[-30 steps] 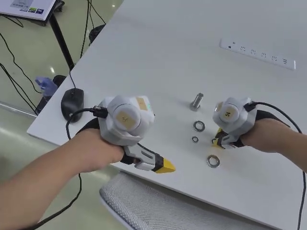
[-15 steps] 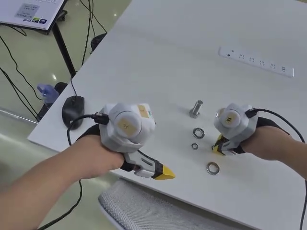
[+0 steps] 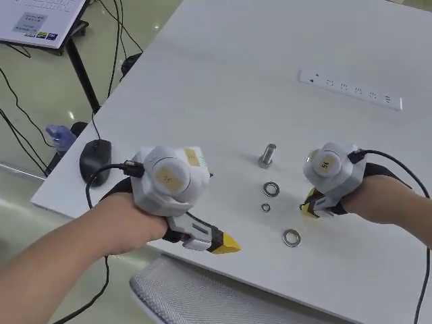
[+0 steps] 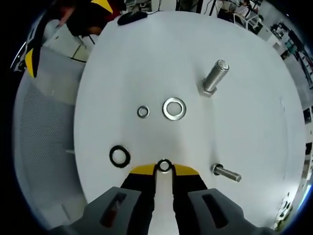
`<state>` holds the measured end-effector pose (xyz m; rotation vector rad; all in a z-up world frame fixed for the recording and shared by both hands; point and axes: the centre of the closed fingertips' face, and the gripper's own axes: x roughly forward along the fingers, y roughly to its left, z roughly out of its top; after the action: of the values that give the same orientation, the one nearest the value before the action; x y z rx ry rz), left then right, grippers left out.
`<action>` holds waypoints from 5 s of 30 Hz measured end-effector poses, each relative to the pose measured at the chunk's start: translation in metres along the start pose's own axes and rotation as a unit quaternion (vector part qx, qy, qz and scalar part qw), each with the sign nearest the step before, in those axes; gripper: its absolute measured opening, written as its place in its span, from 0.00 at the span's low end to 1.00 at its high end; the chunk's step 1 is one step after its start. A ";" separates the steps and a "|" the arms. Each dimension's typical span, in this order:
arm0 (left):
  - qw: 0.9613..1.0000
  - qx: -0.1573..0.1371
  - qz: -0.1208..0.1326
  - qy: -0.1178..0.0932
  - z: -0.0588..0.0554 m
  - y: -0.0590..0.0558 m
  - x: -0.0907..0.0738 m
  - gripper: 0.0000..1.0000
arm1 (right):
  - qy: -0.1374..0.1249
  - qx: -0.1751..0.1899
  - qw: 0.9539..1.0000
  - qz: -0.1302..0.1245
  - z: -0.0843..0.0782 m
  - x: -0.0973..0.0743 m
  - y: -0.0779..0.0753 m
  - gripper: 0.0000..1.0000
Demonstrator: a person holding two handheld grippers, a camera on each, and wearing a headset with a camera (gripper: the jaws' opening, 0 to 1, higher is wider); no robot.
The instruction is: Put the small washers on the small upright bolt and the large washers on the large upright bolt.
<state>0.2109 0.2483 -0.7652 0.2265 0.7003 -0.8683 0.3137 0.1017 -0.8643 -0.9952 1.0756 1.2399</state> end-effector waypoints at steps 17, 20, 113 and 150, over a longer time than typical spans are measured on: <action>1.000 -0.007 0.009 -0.004 0.005 0.004 0.008 0.95 | -0.012 0.052 0.998 -0.032 -0.031 -0.046 -0.022 0.13; 1.000 -0.006 0.010 -0.002 0.004 0.003 0.010 0.97 | -0.009 0.046 0.998 -0.038 -0.031 -0.051 -0.028 0.13; 0.999 -0.033 -0.008 0.035 -0.022 0.008 0.016 0.87 | 0.006 0.012 1.000 -0.029 -0.010 -0.005 -0.068 0.14; 0.999 -0.035 -0.005 0.027 -0.019 0.004 0.001 0.84 | -0.008 0.006 1.000 -0.020 0.010 -0.026 -0.066 0.25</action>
<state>0.2055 0.2588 -0.7806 0.1846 0.7820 -0.8491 0.3798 0.1006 -0.8370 -0.9923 1.0447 1.2053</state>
